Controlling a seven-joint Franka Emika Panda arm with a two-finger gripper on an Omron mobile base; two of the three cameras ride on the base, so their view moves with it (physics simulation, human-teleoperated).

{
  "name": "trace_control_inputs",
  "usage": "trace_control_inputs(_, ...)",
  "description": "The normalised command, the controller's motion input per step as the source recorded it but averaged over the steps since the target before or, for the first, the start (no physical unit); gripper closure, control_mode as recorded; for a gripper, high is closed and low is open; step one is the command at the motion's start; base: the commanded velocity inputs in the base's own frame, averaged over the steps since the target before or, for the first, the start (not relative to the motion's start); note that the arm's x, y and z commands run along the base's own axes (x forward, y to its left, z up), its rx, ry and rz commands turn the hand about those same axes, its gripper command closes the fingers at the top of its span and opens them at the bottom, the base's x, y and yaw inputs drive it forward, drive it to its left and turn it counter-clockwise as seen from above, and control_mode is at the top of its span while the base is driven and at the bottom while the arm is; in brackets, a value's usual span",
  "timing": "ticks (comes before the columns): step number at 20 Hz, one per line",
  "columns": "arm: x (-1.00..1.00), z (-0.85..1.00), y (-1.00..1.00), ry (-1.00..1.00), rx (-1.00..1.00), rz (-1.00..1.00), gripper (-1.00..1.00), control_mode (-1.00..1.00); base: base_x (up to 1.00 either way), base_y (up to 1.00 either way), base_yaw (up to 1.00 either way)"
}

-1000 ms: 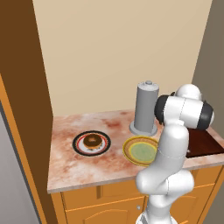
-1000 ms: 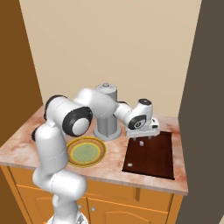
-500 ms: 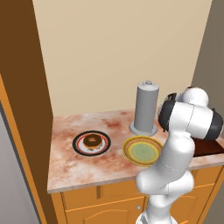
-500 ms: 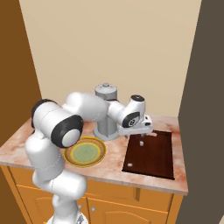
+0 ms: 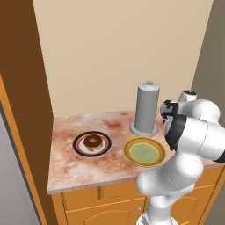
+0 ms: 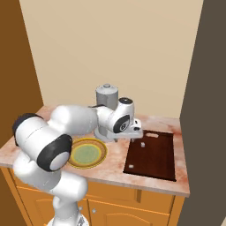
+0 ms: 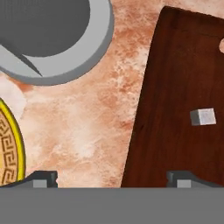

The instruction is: Move the dessert items from the plates to the tray.

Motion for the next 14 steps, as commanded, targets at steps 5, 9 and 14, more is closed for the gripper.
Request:
trace_control_inputs(5, -0.39, 0.01, 0.58, 0.0, 0.0, -0.23, -1.0, -1.0, 0.0, 0.0, 0.0)
trace_control_inputs(9, -0.04, 0.08, 0.95, 0.0, 0.0, -0.25, -1.0, -1.0, 0.0, 0.0, 0.0)
trace_control_inputs(14, 0.0, 0.12, 1.0, -0.02, 0.0, -0.22, -1.0, -1.0, 0.0, 0.0, 0.0)
